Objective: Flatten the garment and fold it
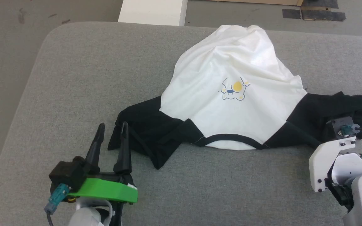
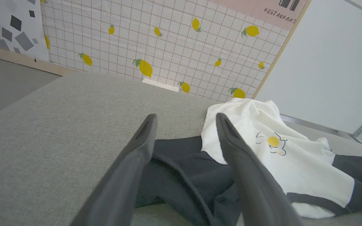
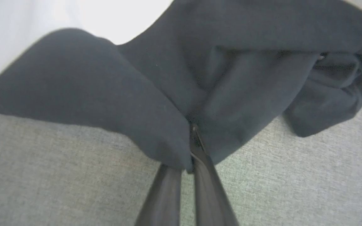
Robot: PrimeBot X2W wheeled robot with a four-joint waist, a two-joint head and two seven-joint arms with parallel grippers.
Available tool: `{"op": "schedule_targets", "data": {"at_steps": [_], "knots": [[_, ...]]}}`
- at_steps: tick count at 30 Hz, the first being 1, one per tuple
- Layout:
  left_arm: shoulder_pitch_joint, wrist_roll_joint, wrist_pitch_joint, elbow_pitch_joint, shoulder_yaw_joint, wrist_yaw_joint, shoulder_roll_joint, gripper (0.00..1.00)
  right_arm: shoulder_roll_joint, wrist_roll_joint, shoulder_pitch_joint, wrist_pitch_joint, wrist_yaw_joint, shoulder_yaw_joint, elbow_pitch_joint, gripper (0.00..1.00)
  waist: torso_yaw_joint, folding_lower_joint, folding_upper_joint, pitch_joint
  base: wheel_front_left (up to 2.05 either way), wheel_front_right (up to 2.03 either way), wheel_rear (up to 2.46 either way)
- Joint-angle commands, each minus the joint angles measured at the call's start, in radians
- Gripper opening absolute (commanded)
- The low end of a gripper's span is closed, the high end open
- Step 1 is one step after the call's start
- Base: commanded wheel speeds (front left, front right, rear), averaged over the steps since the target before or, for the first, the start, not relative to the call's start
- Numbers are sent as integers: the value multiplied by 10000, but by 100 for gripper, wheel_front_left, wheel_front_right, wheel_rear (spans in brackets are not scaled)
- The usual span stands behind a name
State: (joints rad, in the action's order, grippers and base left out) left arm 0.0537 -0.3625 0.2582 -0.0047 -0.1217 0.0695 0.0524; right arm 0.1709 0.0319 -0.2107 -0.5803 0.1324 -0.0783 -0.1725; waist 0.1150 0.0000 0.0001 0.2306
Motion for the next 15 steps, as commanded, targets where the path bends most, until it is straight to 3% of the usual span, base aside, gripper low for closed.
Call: {"op": "schedule_targets", "data": {"at_steps": [1,5,11,15], "knots": [[201,-102,36,74,-82,60,-22,100,14,-113,-176,80,-17,12,-12,0,-50,0,-1,-48,0,0,0],[372,-51,-507,213,-640,243,96,100,-12,-250,-167,126,-17,-40,10,0,-126,0,-1,-156,0,0,0],[933,-119,-3526,395,-2054,475,649,100,-67,-327,-93,98,-17,-126,43,0,-160,0,-1,-215,0,0,0],[1369,17,-5016,602,-2135,164,953,100,-147,-337,-37,83,-17,-134,57,0,-223,0,-1,-186,0,0,0]]}}
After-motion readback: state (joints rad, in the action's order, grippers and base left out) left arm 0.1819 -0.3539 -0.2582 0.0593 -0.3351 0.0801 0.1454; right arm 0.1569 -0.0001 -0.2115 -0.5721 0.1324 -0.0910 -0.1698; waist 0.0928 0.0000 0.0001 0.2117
